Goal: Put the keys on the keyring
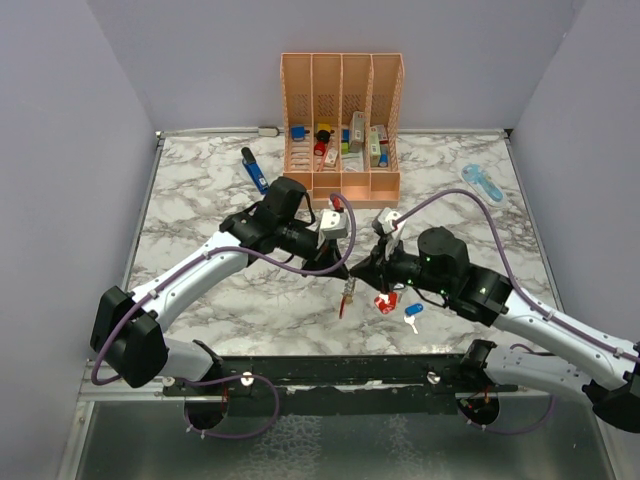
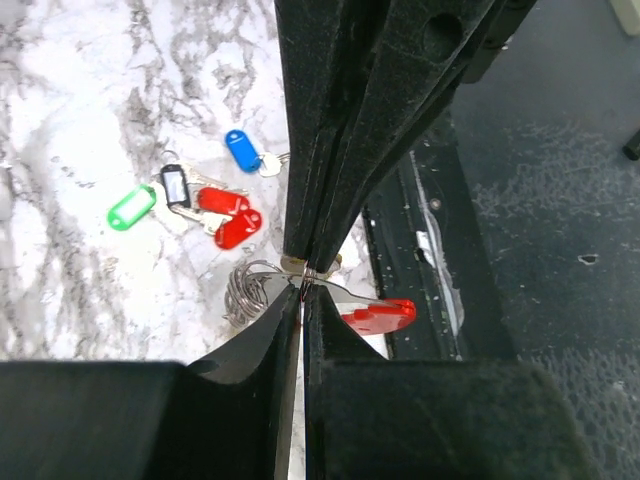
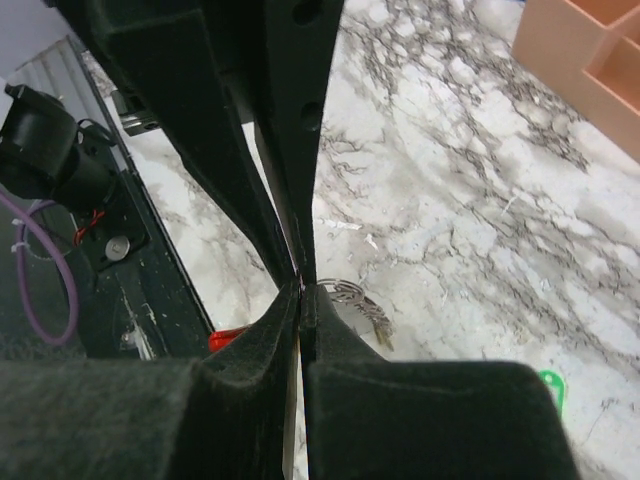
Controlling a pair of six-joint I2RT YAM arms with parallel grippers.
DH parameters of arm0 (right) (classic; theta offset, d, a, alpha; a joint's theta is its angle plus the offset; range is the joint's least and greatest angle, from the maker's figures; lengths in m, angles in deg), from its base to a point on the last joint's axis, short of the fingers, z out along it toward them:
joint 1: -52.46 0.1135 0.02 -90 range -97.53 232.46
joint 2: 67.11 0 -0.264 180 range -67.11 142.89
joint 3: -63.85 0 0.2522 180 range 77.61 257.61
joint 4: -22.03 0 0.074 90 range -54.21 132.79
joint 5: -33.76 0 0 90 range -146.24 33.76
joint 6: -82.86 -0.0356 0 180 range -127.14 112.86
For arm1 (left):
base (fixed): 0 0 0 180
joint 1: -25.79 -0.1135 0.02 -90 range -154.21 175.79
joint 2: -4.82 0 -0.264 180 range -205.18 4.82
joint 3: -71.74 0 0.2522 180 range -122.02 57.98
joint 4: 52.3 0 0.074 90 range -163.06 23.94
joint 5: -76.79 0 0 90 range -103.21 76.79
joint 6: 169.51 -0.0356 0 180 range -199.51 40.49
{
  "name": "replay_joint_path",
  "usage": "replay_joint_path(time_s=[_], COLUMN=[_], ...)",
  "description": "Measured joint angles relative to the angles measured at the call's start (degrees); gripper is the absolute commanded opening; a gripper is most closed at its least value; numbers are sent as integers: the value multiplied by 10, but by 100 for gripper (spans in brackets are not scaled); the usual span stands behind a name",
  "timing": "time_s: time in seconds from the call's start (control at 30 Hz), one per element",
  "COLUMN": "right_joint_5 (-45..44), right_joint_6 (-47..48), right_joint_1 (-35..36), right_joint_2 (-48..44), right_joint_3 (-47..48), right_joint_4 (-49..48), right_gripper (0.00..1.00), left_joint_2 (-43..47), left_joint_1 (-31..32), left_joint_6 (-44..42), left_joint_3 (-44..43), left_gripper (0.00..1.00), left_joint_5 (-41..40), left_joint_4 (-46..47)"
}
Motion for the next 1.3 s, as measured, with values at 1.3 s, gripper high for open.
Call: replay_joint_path(time_s=[1.3], right_joint_5=[-398], right_joint_6=[-929], right_joint_1=[-1], right_joint_2=[338], right_joint_3=[435], right_joint_4=[553], right_gripper=[1], left_joint_2=[-10], left_joint_1=[-41], left_joint_6=[66], left_joint_3=[-96], left_gripper=[25], left_joint_5=[-143], left_joint_4=[1])
